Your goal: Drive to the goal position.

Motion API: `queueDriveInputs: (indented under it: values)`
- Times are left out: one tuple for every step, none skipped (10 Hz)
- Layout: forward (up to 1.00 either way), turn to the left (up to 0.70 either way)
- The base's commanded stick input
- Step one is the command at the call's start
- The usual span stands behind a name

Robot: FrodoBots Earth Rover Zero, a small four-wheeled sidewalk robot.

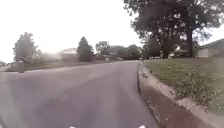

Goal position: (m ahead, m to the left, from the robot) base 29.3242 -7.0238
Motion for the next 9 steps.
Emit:
queueDriveInputs:
  values:
    - [1.00,0.00]
    - [1.00,-0.38]
    - [1.00,-0.22]
    - [1.00,-0.05]
    - [1.00,0.00]
    - [1.00,0.00]
    - [1.00,0.00]
    - [1.00,0.00]
    - [1.00,-0.01]
